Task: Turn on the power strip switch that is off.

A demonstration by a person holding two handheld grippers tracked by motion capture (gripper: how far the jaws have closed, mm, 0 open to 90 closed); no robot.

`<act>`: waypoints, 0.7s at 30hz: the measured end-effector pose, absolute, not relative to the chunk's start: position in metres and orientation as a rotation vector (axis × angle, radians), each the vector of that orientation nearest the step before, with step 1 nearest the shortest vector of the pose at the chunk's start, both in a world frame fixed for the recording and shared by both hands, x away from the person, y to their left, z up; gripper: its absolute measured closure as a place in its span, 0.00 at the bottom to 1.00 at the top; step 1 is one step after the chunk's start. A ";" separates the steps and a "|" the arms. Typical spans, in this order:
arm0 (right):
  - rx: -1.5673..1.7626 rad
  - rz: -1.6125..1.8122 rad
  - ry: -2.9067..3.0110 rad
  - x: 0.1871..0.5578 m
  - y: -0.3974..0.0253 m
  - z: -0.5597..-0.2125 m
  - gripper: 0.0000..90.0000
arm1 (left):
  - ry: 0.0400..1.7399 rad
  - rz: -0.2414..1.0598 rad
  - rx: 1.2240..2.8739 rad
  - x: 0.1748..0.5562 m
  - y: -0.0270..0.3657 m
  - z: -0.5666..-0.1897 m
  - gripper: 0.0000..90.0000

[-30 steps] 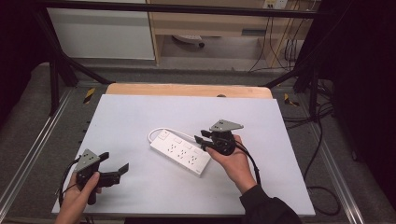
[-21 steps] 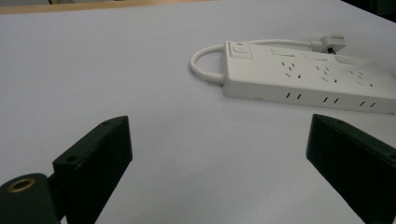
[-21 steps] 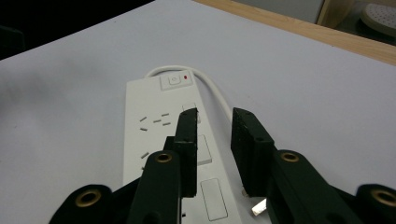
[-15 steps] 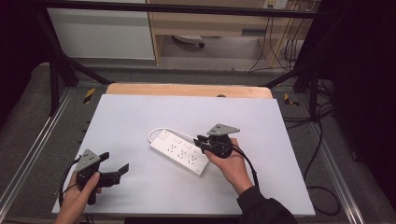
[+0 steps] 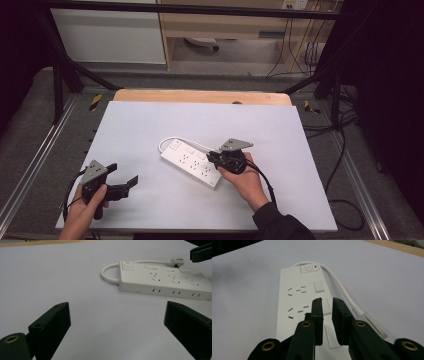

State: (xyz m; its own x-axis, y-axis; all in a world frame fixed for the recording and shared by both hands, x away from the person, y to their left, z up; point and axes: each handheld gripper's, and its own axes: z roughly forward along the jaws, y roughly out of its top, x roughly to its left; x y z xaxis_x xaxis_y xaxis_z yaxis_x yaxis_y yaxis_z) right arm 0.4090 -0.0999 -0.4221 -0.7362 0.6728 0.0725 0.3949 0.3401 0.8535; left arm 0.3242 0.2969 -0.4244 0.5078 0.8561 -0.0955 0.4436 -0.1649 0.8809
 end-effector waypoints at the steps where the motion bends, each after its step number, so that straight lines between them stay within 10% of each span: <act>1: 0.957 1.348 2.316 0.409 -0.100 -0.423 0.90 | 1.089 0.540 1.791 0.324 0.297 -0.424 0.08; 21: 0.995 1.351 2.323 0.408 -0.102 -0.437 0.94 | 1.087 0.539 1.799 0.324 0.296 -0.425 0.08</act>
State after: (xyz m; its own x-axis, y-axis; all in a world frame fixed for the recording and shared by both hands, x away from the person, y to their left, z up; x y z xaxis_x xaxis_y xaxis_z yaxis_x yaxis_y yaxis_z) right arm 0.4081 -0.1021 -0.4370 -0.7257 0.6807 0.1001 0.4235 0.3273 0.8447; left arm 0.3242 0.2964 -0.4247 0.5111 0.8546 -0.0919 0.4444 -0.1711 0.8793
